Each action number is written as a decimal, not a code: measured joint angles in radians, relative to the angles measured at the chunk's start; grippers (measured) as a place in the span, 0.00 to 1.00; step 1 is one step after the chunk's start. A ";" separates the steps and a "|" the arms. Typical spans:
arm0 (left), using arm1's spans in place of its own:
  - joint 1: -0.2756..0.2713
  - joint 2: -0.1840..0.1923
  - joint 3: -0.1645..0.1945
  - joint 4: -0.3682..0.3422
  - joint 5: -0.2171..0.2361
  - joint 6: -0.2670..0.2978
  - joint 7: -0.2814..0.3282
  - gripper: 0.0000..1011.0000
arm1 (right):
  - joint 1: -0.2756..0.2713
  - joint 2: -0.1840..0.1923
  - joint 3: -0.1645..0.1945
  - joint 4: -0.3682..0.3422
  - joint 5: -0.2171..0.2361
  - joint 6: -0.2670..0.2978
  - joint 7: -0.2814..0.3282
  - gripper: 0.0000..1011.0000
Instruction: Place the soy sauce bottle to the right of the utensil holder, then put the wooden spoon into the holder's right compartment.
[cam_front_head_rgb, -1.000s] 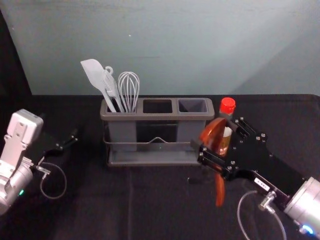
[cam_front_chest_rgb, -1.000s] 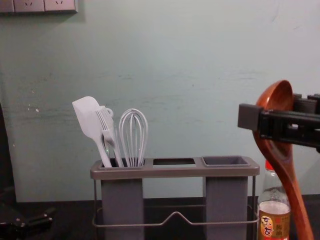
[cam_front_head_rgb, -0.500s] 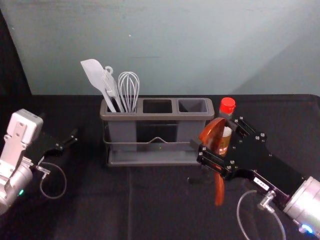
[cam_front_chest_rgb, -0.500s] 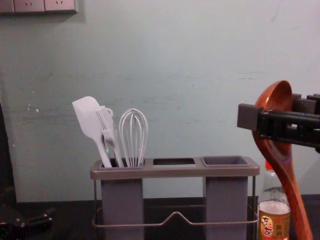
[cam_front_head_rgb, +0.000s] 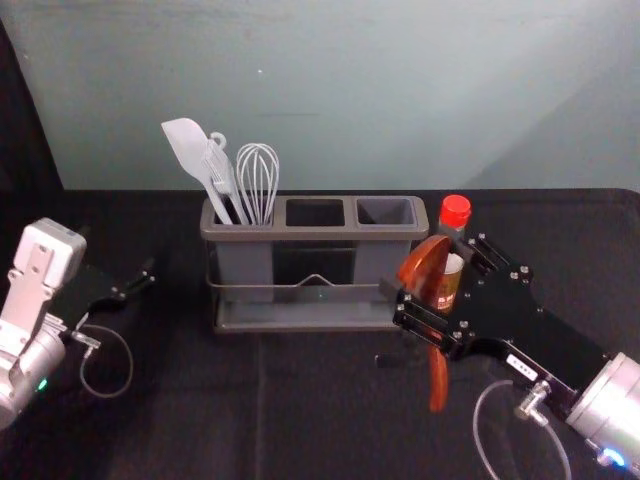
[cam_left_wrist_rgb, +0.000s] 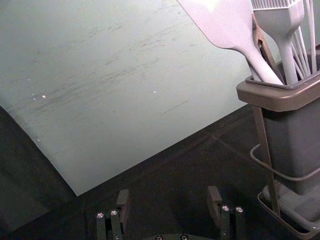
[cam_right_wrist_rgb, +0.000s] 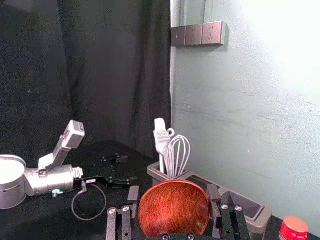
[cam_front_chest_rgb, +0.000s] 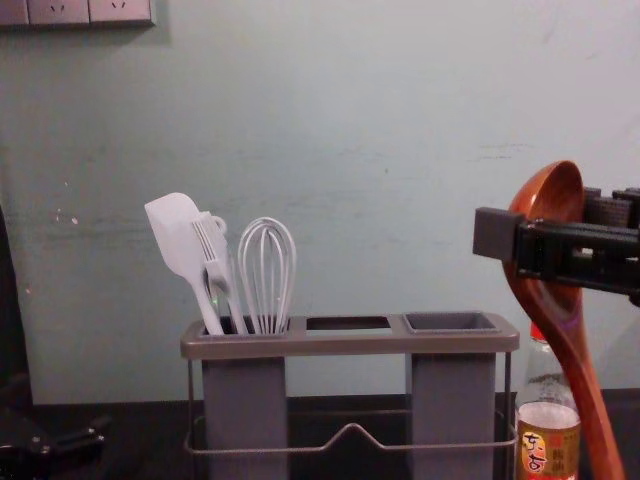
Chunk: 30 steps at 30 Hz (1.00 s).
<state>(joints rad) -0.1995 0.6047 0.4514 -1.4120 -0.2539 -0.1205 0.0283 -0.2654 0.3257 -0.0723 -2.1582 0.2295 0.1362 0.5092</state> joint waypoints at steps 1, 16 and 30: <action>0.000 0.000 0.000 0.000 0.000 0.000 0.000 1.00 | 0.000 0.000 0.000 0.000 0.000 0.000 0.000 0.82; 0.000 0.000 0.000 0.000 0.000 0.000 0.000 1.00 | 0.161 0.004 -0.021 0.082 0.044 0.026 -0.018 0.82; 0.000 0.000 0.000 0.000 0.000 0.000 0.000 1.00 | 0.402 0.023 -0.038 0.230 0.125 0.043 0.029 0.82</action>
<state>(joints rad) -0.1995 0.6047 0.4514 -1.4120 -0.2539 -0.1205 0.0283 0.1365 0.3489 -0.1103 -1.9278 0.3550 0.1794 0.5382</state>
